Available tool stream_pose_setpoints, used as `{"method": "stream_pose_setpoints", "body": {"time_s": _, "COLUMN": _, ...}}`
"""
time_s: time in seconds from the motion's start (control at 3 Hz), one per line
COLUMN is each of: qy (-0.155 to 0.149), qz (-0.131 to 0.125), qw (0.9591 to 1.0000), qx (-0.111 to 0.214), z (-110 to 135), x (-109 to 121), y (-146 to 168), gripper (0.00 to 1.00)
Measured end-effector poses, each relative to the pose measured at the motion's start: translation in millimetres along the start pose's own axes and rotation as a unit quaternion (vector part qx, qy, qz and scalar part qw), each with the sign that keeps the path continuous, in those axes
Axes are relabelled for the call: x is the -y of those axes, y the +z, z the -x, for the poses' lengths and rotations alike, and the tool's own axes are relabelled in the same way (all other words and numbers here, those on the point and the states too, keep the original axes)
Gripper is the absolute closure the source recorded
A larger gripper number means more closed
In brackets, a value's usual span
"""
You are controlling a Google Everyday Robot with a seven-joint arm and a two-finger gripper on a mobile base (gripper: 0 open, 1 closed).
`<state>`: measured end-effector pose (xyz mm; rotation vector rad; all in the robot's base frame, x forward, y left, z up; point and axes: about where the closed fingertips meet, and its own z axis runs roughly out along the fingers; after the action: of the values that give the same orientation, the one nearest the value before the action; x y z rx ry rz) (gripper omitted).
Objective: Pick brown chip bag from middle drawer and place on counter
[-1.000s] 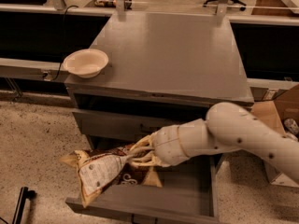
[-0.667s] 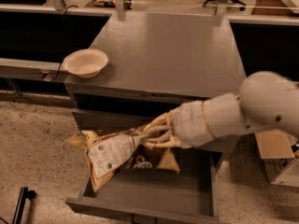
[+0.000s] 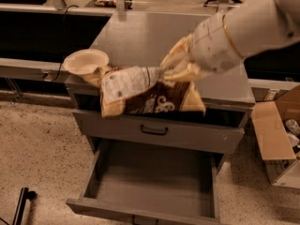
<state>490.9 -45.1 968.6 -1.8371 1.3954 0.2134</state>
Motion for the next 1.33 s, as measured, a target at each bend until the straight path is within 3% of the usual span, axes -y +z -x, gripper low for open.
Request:
{"method": "stream_pose_setpoints", "body": {"time_s": 0.33, "qy": 0.016, "qz": -0.053, "qw": 0.9963, "qx": -0.066, "z": -3.3, "x": 68.0, "y": -22.7, "gripper": 1.00}}
{"method": "stream_pose_setpoints", "body": {"time_s": 0.67, "qy": 0.030, "qz": -0.094, "qw": 0.9887, "qx": -0.113, "z": -13.2, "x": 127.2, "y": 0.2, "gripper": 1.00}}
{"method": "stream_pose_setpoints", "body": {"time_s": 1.0, "qy": 0.006, "qz": -0.138, "qw": 0.9777, "qx": -0.158, "z": -35.4, "x": 164.6, "y": 34.4, "gripper": 1.00}}
{"method": "stream_pose_setpoints", "body": {"time_s": 1.33, "qy": -0.005, "qz": -0.172, "qw": 0.9643, "qx": -0.201, "z": -70.2, "x": 177.9, "y": 74.3, "gripper": 0.82}}
